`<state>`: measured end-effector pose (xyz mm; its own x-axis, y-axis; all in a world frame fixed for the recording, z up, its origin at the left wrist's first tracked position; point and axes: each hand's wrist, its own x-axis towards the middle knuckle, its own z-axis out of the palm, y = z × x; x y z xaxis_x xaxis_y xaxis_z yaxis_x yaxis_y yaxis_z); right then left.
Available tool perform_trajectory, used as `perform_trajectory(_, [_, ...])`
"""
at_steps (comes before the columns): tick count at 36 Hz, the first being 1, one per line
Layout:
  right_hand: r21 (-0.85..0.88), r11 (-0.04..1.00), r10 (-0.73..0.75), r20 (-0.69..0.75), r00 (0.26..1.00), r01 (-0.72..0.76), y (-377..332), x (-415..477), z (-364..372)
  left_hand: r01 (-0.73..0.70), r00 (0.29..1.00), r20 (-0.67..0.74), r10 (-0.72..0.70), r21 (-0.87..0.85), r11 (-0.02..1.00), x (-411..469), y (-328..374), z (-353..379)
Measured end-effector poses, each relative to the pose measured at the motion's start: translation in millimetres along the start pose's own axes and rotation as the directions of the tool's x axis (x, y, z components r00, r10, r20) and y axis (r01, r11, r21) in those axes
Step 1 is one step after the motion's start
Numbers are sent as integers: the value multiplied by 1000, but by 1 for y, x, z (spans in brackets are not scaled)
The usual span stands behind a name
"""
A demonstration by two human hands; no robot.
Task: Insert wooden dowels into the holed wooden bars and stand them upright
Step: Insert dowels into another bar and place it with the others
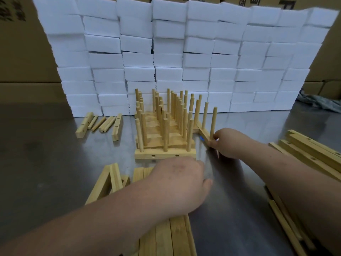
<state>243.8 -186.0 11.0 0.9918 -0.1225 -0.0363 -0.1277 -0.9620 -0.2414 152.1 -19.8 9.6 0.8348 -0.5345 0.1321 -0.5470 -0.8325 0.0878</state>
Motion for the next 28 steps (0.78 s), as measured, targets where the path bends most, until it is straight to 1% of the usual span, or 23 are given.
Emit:
perform_trajectory(3, [45,999,18,10,1000,-18,-4,9,0,-6,1000,8,6,25,1000,0,0,2])
perform_trajectory(12, [24,1000,7,6,1000,-7,-15,34,-1,-7,999,32,6,43,999,1,-1,1])
perform_trajectory(20, [49,999,6,54,999,-9,-17,43,-3,-15,999,39,13,44,999,1,-1,1])
perform_trajectory(28, [-69,996,64,74,995,-59,-28,53,0,-7,999,49,5,57,998,2,-2,4])
